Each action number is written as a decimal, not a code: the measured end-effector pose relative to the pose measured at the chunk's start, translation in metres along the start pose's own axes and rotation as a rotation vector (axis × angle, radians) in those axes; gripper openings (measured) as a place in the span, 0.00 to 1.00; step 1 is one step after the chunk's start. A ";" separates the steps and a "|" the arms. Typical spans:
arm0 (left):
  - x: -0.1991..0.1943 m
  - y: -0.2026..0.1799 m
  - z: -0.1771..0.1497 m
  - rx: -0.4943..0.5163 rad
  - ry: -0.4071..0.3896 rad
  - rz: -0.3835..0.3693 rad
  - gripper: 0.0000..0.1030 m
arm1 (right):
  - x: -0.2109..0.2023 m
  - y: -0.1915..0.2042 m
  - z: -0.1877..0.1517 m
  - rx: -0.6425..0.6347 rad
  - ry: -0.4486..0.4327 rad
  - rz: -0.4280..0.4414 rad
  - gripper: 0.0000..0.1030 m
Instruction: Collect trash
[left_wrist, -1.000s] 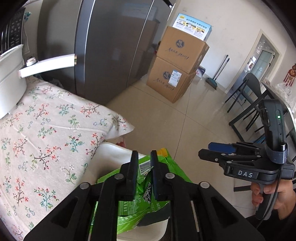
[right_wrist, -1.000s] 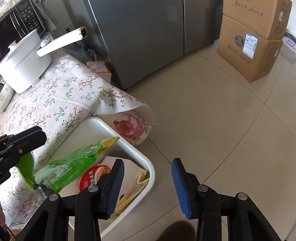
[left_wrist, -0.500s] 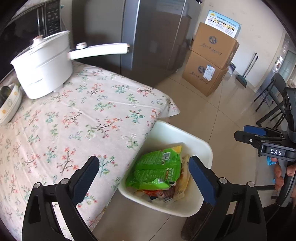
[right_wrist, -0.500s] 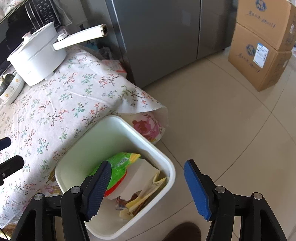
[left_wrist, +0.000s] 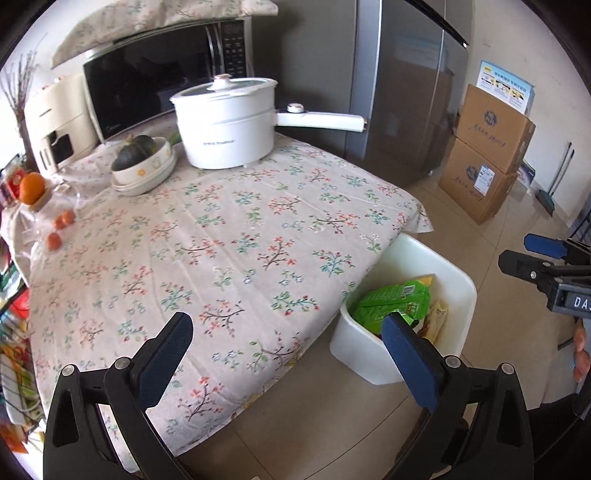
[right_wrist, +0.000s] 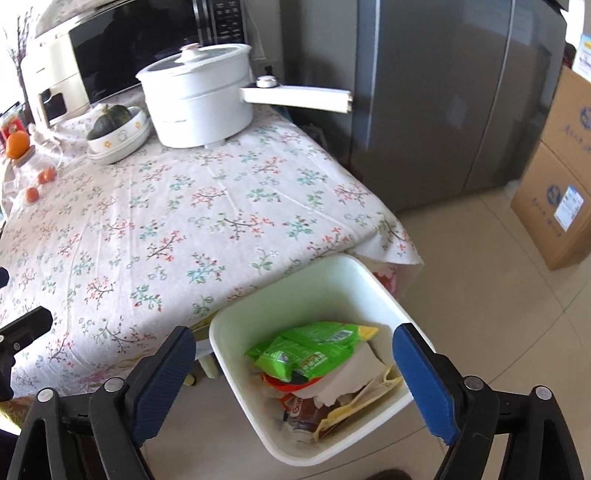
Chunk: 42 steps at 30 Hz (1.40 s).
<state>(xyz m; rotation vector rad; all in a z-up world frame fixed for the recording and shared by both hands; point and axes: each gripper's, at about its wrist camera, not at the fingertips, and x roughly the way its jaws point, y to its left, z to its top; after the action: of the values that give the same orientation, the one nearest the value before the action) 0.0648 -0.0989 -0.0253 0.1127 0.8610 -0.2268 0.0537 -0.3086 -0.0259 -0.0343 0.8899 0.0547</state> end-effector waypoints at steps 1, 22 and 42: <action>-0.007 0.004 -0.005 -0.015 -0.016 0.016 1.00 | -0.003 0.011 -0.003 -0.029 -0.012 -0.010 0.89; -0.085 0.059 -0.054 -0.124 -0.223 0.149 1.00 | -0.041 0.079 -0.029 -0.124 -0.234 -0.009 0.91; -0.087 0.057 -0.057 -0.140 -0.248 0.142 1.00 | -0.044 0.066 -0.026 -0.047 -0.245 -0.017 0.92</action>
<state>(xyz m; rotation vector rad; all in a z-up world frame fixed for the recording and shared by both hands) -0.0181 -0.0200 0.0048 0.0146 0.6164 -0.0451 0.0012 -0.2453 -0.0084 -0.0771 0.6431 0.0629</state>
